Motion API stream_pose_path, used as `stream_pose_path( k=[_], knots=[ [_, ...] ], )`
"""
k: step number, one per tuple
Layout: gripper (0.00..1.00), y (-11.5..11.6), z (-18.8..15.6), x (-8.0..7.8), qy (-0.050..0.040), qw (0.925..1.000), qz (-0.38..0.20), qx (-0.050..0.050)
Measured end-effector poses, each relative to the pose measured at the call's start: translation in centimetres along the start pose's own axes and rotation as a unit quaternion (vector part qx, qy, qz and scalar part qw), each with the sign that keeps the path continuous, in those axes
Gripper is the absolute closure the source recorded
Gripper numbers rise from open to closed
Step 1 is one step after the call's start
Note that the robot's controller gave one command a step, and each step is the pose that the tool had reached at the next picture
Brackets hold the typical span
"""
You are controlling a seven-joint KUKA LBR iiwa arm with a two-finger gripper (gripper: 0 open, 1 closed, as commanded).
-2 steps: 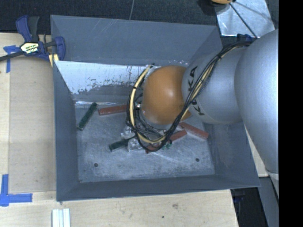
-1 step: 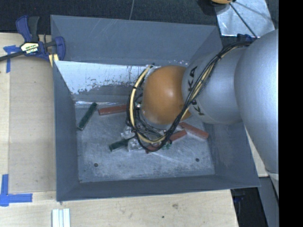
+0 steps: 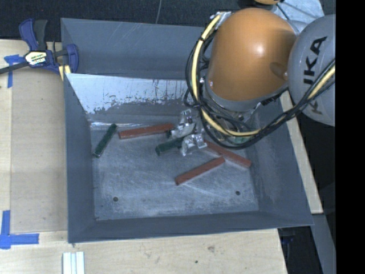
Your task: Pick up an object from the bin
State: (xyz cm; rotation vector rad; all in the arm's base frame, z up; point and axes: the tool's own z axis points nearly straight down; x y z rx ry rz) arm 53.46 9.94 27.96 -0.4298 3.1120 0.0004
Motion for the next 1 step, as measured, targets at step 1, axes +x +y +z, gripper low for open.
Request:
stream_pose_path(
  k=[1],
  knots=[
    [1.0,-0.07,-1.54,0.01,-0.0005,1.0,0.001,0.0]
  ],
)
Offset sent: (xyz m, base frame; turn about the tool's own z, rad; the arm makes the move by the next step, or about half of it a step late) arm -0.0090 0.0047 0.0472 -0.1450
